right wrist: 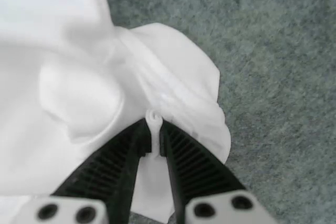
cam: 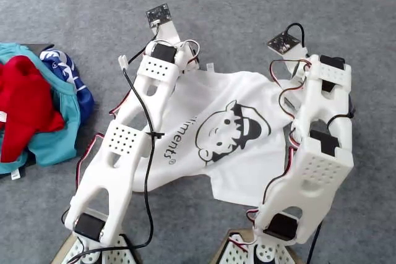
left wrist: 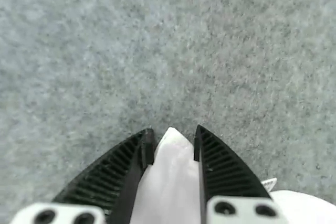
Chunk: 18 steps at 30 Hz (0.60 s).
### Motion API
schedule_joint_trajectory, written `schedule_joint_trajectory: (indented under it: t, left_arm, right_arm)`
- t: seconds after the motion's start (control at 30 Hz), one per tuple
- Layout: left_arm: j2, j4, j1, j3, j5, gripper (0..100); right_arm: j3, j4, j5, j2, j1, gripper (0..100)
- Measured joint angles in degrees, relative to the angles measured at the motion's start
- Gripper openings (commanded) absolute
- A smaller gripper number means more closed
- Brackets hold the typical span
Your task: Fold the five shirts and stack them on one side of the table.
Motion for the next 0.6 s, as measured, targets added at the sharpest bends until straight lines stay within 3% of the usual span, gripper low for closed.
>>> schedule_joint_trajectory:
  t: [0.27,0.6]
  left_arm:
    - [0.1,7.2,0.5,-9.1,-0.4,22]
    - [0.1,6.5,0.6,-10.8,-3.3,22]
  right_arm:
    - [-0.3,0.0,0.0,0.3,0.0,1.4]
    - [-0.3,0.0,0.0,0.3,0.0,1.4]
